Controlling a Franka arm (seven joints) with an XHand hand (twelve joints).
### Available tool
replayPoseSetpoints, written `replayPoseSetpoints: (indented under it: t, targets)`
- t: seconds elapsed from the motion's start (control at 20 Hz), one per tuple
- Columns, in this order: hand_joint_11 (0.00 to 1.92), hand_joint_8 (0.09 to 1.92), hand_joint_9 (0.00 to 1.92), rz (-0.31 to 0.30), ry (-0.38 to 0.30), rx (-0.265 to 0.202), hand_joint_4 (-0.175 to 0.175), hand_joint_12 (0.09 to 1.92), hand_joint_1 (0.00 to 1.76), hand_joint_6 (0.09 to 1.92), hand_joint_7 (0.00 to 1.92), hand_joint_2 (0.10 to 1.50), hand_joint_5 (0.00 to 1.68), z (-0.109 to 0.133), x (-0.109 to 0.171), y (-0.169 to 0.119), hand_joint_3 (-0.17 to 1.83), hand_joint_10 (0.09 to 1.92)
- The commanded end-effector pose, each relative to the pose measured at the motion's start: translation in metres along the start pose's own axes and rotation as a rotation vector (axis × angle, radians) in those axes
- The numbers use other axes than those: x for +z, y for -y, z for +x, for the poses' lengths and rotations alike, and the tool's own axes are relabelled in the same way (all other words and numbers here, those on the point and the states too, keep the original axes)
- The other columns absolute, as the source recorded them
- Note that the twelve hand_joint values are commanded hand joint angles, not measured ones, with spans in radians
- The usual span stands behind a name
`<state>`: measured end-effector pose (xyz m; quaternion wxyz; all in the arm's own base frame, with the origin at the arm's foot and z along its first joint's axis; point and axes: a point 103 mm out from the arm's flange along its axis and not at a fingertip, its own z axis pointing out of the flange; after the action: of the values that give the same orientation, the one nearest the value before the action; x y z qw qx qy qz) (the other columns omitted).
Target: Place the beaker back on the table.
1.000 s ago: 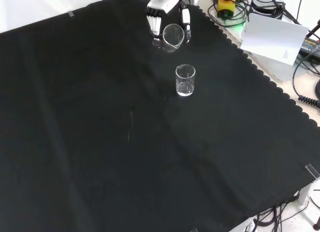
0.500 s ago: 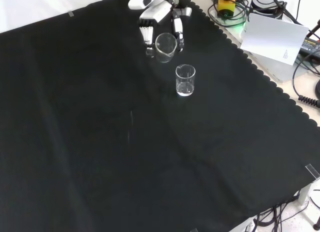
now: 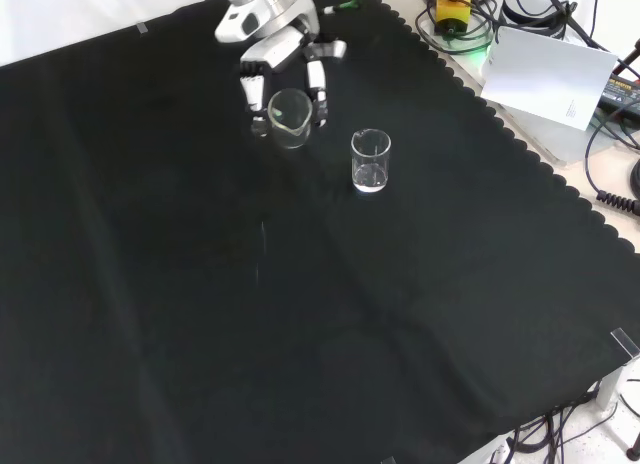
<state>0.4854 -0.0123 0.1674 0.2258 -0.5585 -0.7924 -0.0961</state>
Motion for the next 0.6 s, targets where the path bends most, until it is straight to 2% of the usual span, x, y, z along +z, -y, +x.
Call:
replayPoseSetpoints:
  t: [0.05, 0.2, 0.6]
  targets:
    - [1.39, 0.09, 1.61, -0.025, -0.062, 0.024, -0.078, 0.71, 1.31, 0.35, 1.61, 1.03, 1.33, -0.036, 0.018, -0.043, -0.17, 0.5]
    - [1.39, 0.09, 1.61, -0.025, -0.077, 0.028, -0.076, 0.71, 1.31, 0.36, 1.61, 1.03, 1.32, -0.042, 0.03, -0.052, -0.17, 0.49]
    - [1.39, 0.09, 1.6, 0.005, -0.089, 0.003, -0.07, 0.7, 1.31, 0.38, 1.61, 1.03, 1.32, -0.045, 0.055, -0.07, -0.17, 0.47]
